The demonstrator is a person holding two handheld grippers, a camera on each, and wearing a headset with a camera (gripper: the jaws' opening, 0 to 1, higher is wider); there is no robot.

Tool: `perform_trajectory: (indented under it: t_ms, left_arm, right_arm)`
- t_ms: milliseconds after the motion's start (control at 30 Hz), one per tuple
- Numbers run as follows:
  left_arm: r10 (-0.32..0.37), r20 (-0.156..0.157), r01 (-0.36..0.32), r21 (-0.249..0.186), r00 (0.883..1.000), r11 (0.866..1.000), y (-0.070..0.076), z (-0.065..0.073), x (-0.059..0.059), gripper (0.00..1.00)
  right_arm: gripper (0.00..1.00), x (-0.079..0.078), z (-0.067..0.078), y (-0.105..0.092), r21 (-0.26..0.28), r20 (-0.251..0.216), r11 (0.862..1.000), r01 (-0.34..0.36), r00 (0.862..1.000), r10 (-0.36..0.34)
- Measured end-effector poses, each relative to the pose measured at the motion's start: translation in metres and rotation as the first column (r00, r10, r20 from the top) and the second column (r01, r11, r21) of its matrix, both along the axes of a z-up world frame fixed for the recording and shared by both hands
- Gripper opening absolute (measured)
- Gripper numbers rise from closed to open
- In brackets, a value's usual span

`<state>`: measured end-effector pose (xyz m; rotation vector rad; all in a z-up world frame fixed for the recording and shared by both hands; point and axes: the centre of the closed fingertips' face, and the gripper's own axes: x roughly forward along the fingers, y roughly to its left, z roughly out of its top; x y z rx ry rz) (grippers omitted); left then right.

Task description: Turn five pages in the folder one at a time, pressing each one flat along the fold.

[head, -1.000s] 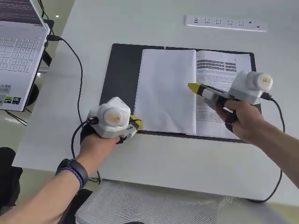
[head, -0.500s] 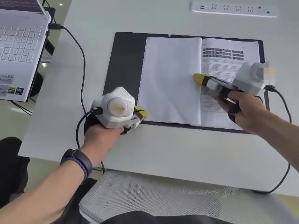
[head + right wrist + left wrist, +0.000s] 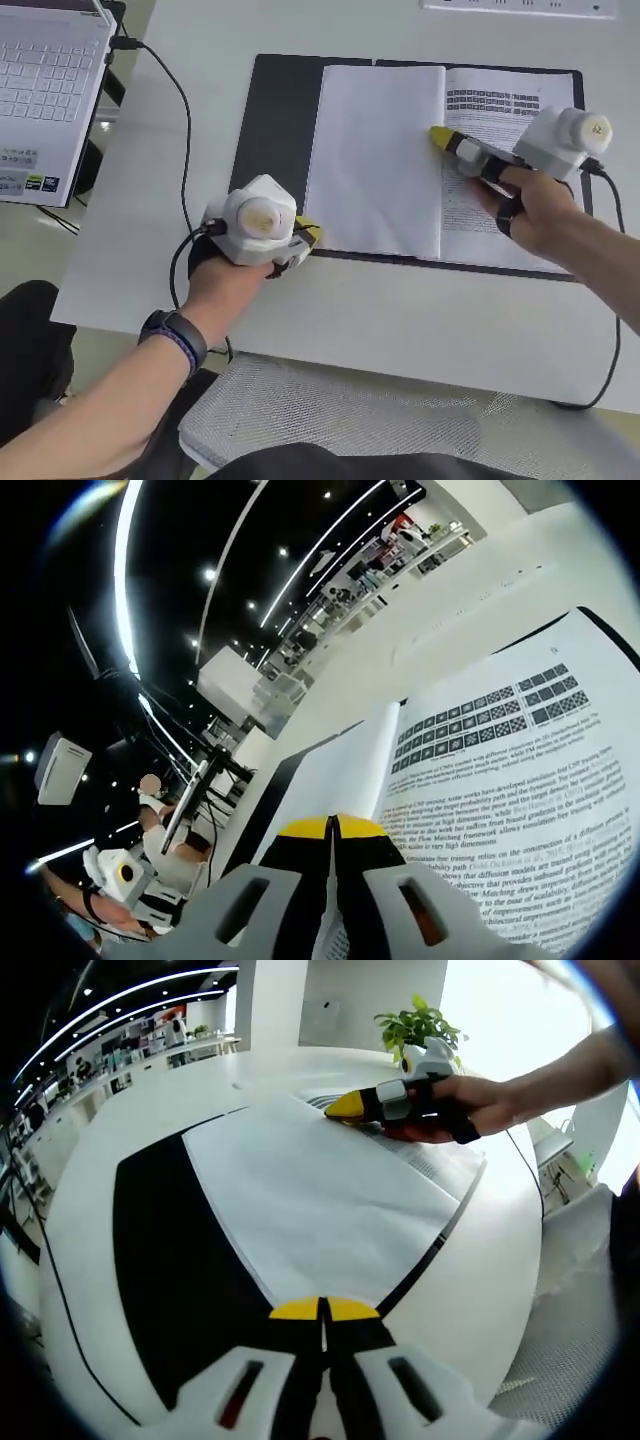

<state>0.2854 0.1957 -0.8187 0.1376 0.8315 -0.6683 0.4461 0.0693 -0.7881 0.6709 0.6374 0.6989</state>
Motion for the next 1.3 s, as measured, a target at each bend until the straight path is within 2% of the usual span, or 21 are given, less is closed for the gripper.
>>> perform_trajectory:
  t_ms: [133,333,433,533,633,733,833,933,967,1033,1133,1300]
  left_arm:
    - [0.011,-0.006,-0.011,-0.008,1.0,1.0,0.0,0.0,0.001,0.0]
    - [0.015,-0.009,-0.015,-0.012,1.0,1.0,0.0,0.0,0.0,0.0]
    - [0.017,-0.013,-0.017,-0.02,1.0,1.0,-0.001,0.003,-0.002,0.0]
    - [0.017,-0.013,-0.017,-0.02,1.0,1.0,-0.002,0.005,-0.002,0.0]
    - [0.038,-0.022,-0.039,-0.042,0.999,0.998,-0.002,0.007,-0.002,0.0]
    - [0.034,-0.023,-0.035,-0.047,0.999,0.998,-0.003,0.008,-0.002,0.0]
    - [0.031,-0.021,-0.032,-0.044,0.999,0.999,-0.003,0.008,-0.003,0.0]
    - [0.031,-0.017,-0.032,-0.048,0.999,0.998,-0.004,0.01,-0.003,0.0]
    - [0.033,-0.018,-0.034,-0.05,0.999,0.998,-0.004,0.011,-0.003,0.0]
    - [0.034,-0.017,-0.035,-0.054,0.999,0.998,-0.005,0.012,-0.003,0.0]
    - [0.032,-0.013,-0.033,-0.055,0.999,0.998,-0.005,0.013,-0.003,0.0]
    - [0.042,-0.015,-0.043,-0.065,0.999,0.997,-0.005,0.013,-0.002,0.0]
  right_arm:
    - [0.0,0.022,-0.005,-0.005,0.055,-0.025,0.997,0.061,0.998,-0.059]
    - [0.0,0.041,-0.007,-0.009,0.076,-0.035,0.987,0.139,0.99,-0.136]
    - [0.0,0.049,-0.005,-0.009,0.074,-0.04,0.981,0.179,0.983,-0.177]
    - [0.0,0.063,-0.01,-0.011,0.071,-0.048,0.977,0.201,0.979,-0.198]
    - [0.0,0.07,-0.011,-0.007,0.026,-0.033,0.982,0.185,0.982,-0.185]
    - [0.0,0.077,-0.009,-0.006,0.022,-0.033,0.98,0.197,0.98,-0.196]
    - [0.0,0.084,-0.01,-0.008,0.05,-0.056,0.97,0.239,0.97,-0.236]
    - [0.0,0.09,-0.011,-0.008,0.061,-0.054,0.964,0.26,0.965,-0.257]
    - [0.0,0.092,-0.011,-0.009,0.076,-0.062,0.959,0.274,0.961,-0.27]
    - [0.0,0.101,-0.012,-0.011,0.118,-0.102,0.94,0.321,0.945,-0.31]
    - [0.0,0.11,-0.014,-0.015,0.125,-0.107,0.926,0.356,0.933,-0.344]
    - [0.0,0.117,-0.016,-0.015,0.118,-0.104,0.923,0.367,0.929,-0.356]
